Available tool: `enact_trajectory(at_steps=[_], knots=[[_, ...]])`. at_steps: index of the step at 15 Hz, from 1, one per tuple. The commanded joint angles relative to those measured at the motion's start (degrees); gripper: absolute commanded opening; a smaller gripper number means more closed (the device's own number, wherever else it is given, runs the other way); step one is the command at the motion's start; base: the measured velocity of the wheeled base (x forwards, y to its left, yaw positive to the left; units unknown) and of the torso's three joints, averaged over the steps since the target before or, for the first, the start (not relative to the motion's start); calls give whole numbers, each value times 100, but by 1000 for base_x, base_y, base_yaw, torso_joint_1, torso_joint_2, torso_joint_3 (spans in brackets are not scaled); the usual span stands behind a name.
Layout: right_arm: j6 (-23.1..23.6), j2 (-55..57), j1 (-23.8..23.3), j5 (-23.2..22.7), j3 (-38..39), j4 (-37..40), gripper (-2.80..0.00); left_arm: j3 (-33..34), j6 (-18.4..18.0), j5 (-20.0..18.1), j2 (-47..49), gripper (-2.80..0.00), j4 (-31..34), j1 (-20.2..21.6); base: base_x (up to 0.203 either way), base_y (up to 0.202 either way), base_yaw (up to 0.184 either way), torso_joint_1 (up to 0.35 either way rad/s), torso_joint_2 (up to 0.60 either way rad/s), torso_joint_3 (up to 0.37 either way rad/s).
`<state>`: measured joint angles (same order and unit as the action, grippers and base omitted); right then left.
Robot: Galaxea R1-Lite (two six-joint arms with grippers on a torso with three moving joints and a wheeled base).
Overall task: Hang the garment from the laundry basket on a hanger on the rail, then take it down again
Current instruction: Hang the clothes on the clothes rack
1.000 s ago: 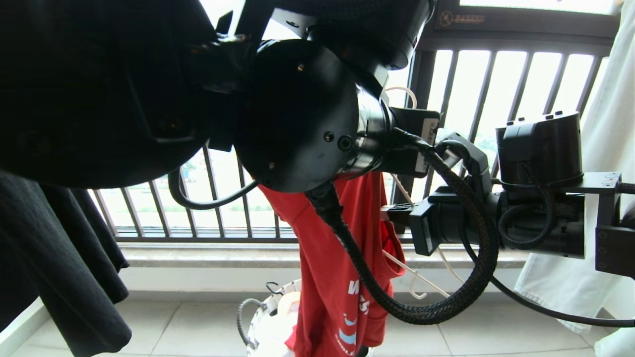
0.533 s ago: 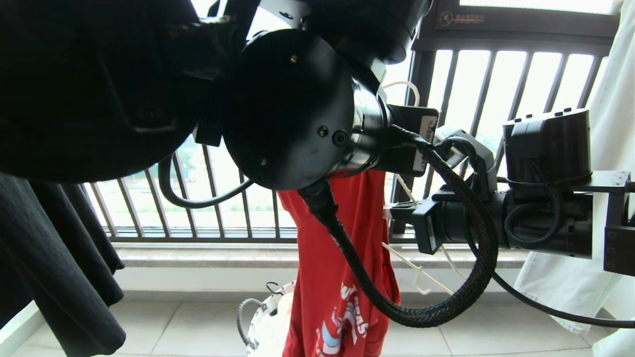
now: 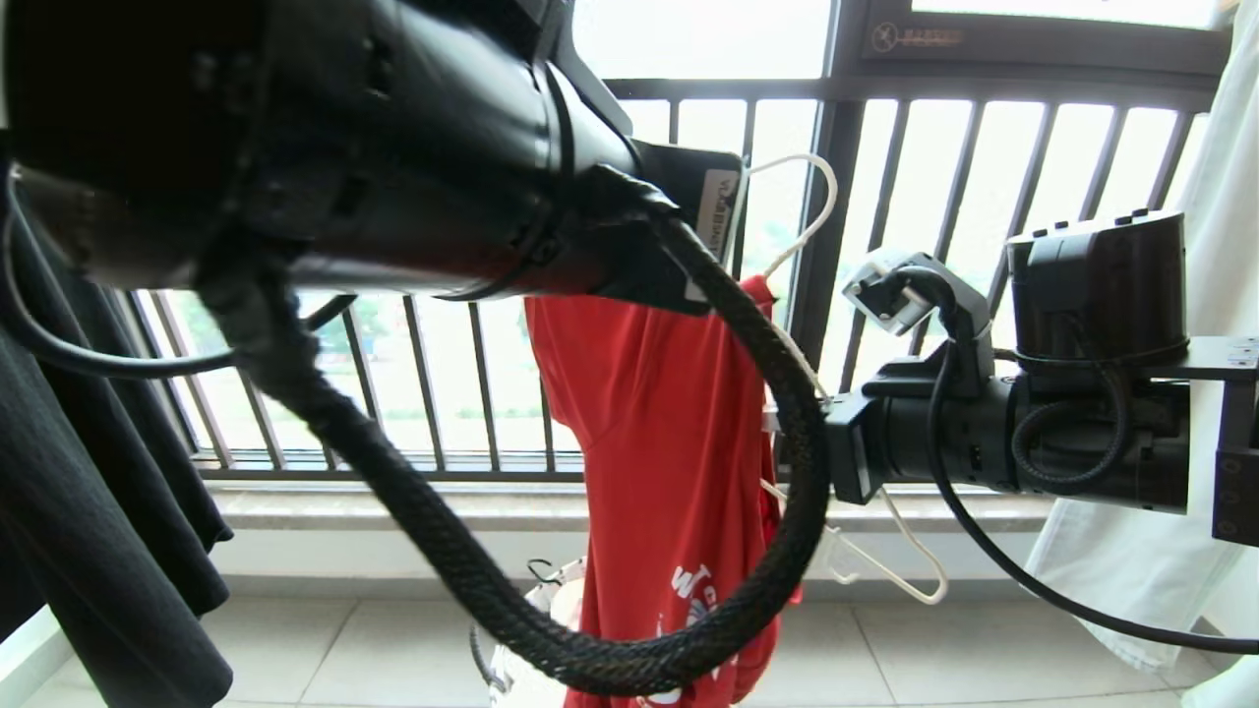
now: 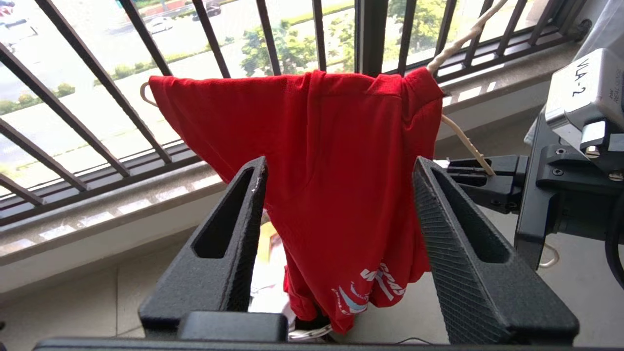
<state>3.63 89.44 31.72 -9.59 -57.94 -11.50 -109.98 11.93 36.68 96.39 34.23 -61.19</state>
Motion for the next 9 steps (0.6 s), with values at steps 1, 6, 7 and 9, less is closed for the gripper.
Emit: enact_trajectory(at_steps=[1, 6, 7, 9], knots=[[6, -41, 0, -16, 2, -11, -280, 9, 11, 24, -306, -280, 143, 147, 0, 0, 0, 0, 0, 0], [6, -23, -8, -15, 11, -11, -280, 252, 21, 8, -515, -280, 242, 505, 0, 0, 0, 0, 0, 0], [15, -23, -8, -9, 10, -11, -280, 300, 28, -6, -558, -280, 256, 578, 0, 0, 0, 0, 0, 0], [22, -15, -7, -7, 11, 6, -280, 616, 19, -47, -706, -280, 290, 783, 0, 0, 0, 0, 0, 0]])
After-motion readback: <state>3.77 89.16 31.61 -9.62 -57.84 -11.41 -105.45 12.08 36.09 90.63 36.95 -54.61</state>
